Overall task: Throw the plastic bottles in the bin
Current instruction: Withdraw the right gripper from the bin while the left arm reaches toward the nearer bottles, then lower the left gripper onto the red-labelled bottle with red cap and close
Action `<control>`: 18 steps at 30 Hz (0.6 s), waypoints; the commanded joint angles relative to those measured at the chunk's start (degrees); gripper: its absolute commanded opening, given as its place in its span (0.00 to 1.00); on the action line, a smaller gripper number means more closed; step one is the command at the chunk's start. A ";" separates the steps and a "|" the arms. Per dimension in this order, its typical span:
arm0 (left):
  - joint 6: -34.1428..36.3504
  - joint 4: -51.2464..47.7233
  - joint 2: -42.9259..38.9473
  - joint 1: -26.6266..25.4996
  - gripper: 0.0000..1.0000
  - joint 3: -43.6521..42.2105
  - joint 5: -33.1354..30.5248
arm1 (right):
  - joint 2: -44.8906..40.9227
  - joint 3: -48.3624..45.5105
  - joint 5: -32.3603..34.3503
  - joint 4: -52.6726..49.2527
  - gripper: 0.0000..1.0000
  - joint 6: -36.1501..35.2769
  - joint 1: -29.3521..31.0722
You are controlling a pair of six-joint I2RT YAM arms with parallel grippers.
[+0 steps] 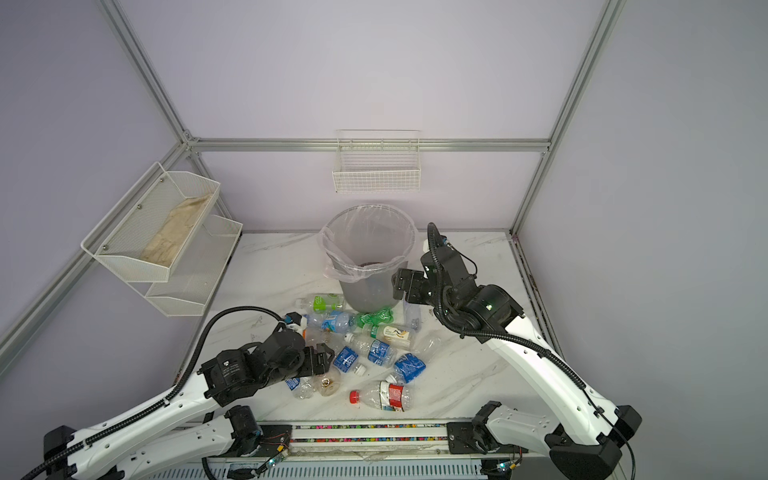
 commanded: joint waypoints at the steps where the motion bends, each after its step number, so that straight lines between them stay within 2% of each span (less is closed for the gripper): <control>1: -2.11 0.64 5.70 -7.97 0.97 5.56 -8.53 | -1.50 -0.85 -0.05 1.04 0.97 1.15 0.01; 5: 6.55 2.86 14.86 -14.74 0.98 12.41 -11.53 | -2.84 -0.80 0.04 1.00 0.97 0.98 0.01; 11: 20.28 8.71 26.37 -21.41 0.99 20.10 -8.26 | -6.64 0.98 -0.61 1.52 0.97 -1.35 0.00; 18: 30.07 15.17 33.19 -22.92 0.99 23.02 -0.40 | -9.26 1.41 -2.00 1.45 0.97 -2.79 0.05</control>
